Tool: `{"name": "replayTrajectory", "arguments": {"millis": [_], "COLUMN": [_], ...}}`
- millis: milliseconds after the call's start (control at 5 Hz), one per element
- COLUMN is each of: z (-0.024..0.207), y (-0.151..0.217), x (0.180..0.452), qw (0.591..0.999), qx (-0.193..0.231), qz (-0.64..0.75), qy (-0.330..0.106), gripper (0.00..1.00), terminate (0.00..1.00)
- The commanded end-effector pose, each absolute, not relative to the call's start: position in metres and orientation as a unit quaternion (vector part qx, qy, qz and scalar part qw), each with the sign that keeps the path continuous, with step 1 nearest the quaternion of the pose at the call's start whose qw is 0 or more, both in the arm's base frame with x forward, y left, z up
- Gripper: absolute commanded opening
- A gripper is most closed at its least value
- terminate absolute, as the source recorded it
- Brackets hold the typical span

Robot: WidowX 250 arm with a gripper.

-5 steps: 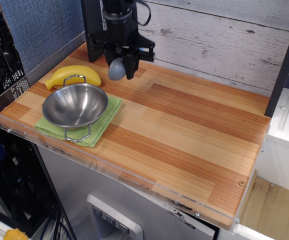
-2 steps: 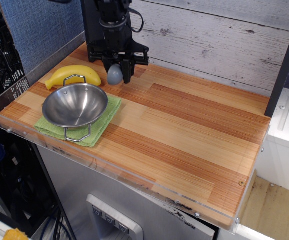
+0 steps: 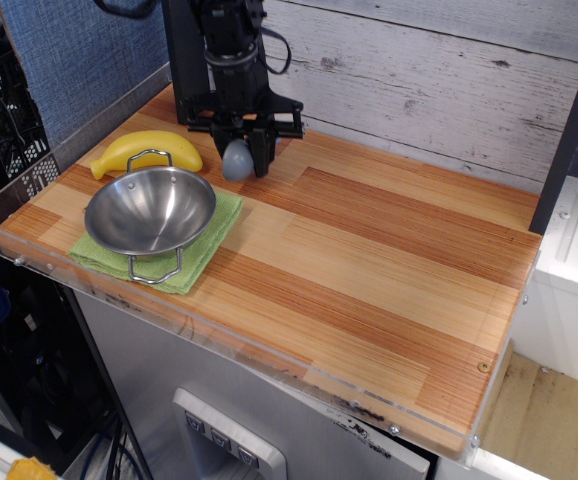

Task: Place the spoon above the upper right hand corner of the napkin.

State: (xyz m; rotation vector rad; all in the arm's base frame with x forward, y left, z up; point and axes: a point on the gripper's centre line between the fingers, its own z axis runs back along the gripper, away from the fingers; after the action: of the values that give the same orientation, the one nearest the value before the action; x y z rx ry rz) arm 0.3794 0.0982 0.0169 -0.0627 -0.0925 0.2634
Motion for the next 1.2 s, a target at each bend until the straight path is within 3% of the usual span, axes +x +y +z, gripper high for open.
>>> {"name": "replayTrajectory", "arguments": {"millis": [0,200,600,1000], "z": [0.006,0.011,0.038,0.091], "y": [0.127,0.119,0.103,0.106], "x": [0.379,0.381,0.378,0.385], "qw": [0.985,0.989,0.991,0.984], "qx": [-0.028,-0.025,-0.037,-0.038], "qz": [0.164,0.137,0.100,0.099], "qy": [-0.036,-0.045,-0.084,-0.141], "gripper": [0.00,1.00,1.00,1.00], "terminate": [0.00,0.00,0.00,0.00]}}
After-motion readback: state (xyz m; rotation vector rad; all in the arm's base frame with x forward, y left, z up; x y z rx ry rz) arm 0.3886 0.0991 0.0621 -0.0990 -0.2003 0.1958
